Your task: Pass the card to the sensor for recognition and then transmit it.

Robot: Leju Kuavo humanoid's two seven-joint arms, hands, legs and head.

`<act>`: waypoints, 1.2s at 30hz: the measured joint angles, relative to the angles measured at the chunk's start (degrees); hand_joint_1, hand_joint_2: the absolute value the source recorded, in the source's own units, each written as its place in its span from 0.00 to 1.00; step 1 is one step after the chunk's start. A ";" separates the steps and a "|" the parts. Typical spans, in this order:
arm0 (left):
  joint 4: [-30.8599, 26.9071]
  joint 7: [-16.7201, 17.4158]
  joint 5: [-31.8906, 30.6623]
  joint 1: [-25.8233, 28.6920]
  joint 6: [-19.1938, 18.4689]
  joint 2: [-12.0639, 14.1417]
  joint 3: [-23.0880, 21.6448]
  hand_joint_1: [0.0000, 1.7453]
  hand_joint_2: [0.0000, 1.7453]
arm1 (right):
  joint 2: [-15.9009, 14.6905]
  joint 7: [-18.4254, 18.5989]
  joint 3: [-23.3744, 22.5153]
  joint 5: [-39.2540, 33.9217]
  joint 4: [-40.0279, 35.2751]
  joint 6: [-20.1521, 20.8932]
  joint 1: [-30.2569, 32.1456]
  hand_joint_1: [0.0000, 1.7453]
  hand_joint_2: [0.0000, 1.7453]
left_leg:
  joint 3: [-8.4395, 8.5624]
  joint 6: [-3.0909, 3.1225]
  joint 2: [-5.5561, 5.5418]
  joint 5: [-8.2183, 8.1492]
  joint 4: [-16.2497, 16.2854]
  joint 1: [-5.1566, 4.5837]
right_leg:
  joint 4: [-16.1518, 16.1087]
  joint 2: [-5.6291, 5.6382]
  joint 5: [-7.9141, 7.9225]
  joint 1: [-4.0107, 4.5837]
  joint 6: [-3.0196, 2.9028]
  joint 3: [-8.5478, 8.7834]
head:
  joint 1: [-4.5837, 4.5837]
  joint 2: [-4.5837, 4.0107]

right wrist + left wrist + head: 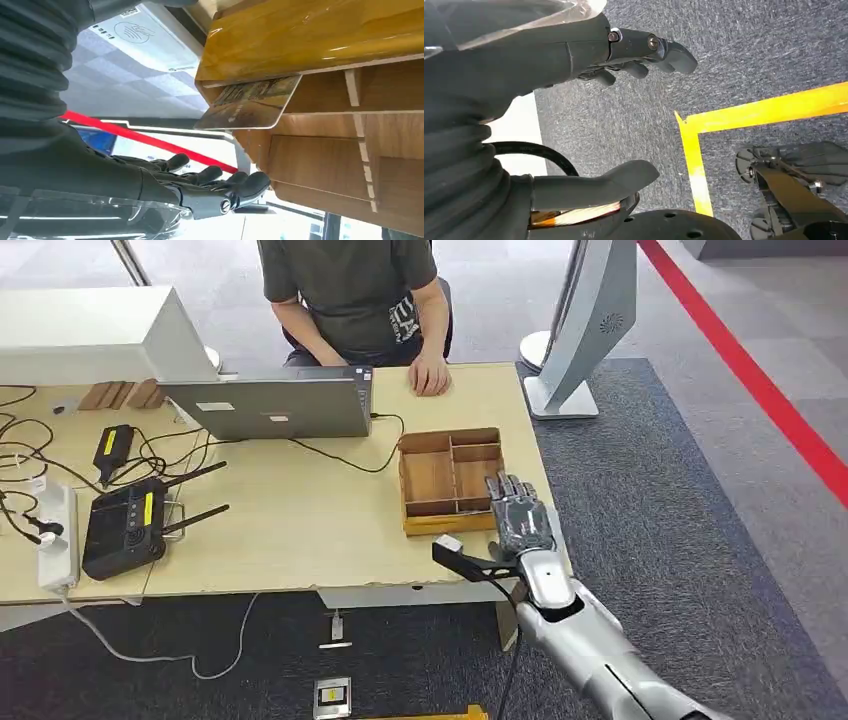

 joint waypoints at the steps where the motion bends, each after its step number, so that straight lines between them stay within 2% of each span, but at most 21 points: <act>1: 0.00 0.00 0.00 0.00 -0.02 0.00 0.00 0.00 1.00 | 0.04 0.00 0.02 0.00 0.00 -0.02 0.00 0.00 1.00 | 0.00 0.00 0.00 0.00 0.00 0.00 | 0.00 0.00 0.00 0.00 0.00 0.00 | 0.00 0.00; 25: 0.00 0.52 1.25 -0.03 0.22 0.00 0.00 0.00 1.00 | 2.56 -1.46 1.03 0.39 1.55 -0.15 -0.13 0.00 1.00 | -0.01 0.00 0.00 0.00 0.00 0.00 | 0.00 0.00 0.00 0.00 0.00 0.00 | 0.00 0.00; 36: 0.00 0.79 1.51 -0.02 0.59 0.00 0.00 0.00 1.00 | 3.04 -0.79 1.55 0.63 2.69 -0.22 -0.82 0.00 1.00 | 0.00 0.00 0.00 0.00 0.00 0.00 | 0.00 0.00 0.00 0.00 0.00 0.01 | 0.00 0.00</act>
